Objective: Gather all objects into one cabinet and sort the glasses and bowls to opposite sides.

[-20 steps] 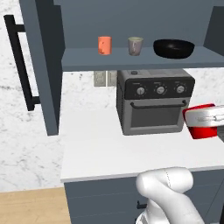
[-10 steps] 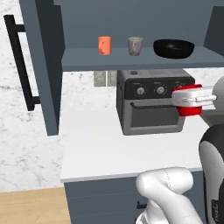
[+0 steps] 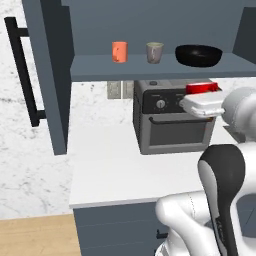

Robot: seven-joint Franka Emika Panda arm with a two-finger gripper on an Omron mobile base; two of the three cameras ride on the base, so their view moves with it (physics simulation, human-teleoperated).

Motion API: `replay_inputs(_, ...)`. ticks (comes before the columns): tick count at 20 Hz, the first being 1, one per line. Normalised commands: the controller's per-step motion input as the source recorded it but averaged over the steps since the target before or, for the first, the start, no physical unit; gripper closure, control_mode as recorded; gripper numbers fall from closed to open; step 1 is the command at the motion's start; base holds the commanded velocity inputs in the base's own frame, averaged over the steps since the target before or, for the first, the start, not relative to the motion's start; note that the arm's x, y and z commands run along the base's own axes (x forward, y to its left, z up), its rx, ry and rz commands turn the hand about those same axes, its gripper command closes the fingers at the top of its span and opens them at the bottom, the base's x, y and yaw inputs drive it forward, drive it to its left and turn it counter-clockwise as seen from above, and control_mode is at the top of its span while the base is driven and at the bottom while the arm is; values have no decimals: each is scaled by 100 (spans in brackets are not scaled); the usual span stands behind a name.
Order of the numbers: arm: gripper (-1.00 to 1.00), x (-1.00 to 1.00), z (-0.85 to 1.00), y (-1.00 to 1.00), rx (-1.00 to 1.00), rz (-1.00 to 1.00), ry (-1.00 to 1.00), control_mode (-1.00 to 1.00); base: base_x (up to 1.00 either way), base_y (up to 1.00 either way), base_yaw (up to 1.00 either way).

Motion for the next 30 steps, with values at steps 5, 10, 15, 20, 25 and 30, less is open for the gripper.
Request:
replay_inputs(5, 100, 21, 22, 0, 0, 0, -21, -100, 0, 0, 0)
replay_inputs(10, 100, 0, 55, 4, 1, 0, -9, -100, 0, 0, 0)
replay_inputs(15, 100, 8, 35, 4, 2, 0, -1, -100, 0, 0, 0)
replay_inputs(20, 100, 13, 1, 0, 5, 0, 13, -100, 0, 0, 0)
replay_inputs(25, 100, 35, -3, 0, 1, 1, 2, -100, 0, 0, 0)
replay_inputs(30, 100, 47, -3, 0, 0, 2, 0, -100, 0, 0, 0)
